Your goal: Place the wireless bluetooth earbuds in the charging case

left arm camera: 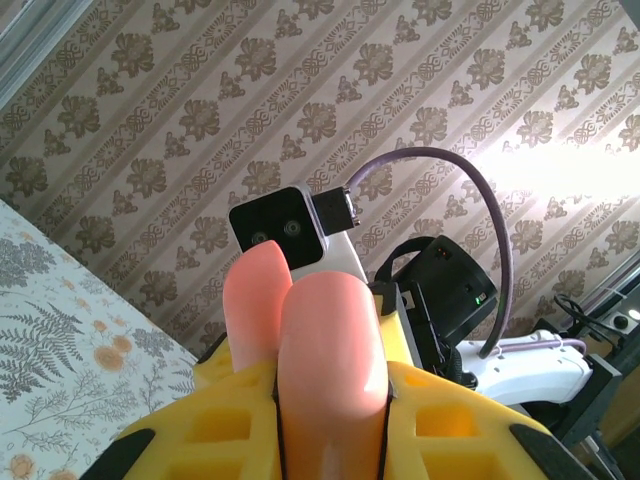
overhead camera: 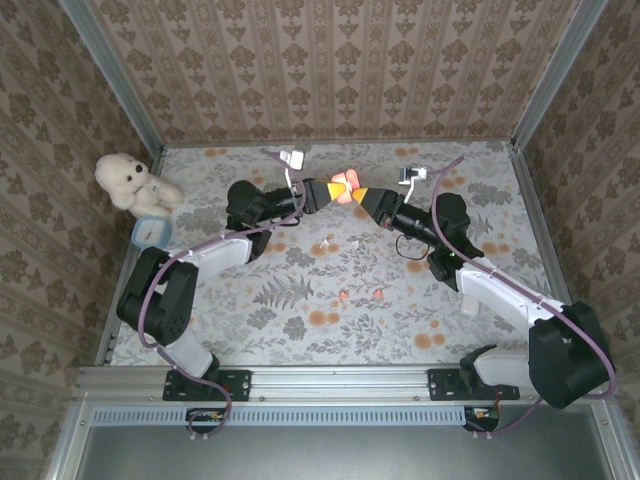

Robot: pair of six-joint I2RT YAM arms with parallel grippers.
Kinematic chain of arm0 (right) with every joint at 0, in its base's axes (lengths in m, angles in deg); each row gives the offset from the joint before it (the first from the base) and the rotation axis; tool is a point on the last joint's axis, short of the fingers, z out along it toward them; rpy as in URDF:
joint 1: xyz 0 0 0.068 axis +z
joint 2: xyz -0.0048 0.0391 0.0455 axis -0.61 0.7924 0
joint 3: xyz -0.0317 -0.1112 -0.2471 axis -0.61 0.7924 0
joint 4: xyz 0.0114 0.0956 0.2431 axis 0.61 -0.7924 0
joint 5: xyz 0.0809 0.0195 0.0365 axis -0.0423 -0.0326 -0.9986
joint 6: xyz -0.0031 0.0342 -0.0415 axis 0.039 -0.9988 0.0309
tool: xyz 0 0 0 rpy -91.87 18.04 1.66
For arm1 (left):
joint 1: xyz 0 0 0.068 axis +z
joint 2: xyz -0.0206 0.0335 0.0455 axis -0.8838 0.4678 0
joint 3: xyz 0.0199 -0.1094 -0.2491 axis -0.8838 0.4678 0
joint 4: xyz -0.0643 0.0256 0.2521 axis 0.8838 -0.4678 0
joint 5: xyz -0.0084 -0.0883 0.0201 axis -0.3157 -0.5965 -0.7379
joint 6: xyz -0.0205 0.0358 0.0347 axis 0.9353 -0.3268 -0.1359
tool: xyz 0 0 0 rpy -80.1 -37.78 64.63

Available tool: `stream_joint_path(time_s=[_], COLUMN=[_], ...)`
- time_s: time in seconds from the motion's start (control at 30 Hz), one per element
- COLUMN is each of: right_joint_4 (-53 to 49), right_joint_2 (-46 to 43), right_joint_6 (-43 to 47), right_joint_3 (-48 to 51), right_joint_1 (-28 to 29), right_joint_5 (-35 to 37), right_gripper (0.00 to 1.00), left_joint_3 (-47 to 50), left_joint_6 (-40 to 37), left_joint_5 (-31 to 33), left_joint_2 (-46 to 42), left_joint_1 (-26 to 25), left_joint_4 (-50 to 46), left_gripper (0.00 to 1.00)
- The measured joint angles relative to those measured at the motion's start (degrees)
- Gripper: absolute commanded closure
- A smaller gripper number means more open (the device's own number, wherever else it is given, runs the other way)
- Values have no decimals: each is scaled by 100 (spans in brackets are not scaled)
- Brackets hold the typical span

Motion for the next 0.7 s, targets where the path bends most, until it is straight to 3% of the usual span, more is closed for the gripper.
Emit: stream_joint_path(time_s=[0.43, 0.7], right_joint_4=[-9, -83], right_joint_2=[33, 166], right_joint_6=[-4, -22], right_joint_3=[-28, -256], right_joint_1=[0, -17], right_joint_5=[-13, -15], right_gripper=[70, 84], left_joint_3=[-4, -4], left_joint_6=[0, -22], left_joint_5=[20, 197], left_joint_2=[2, 2], left_joint_1=[-13, -33], left_joint_4=[-22, 13], left_gripper=[100, 100])
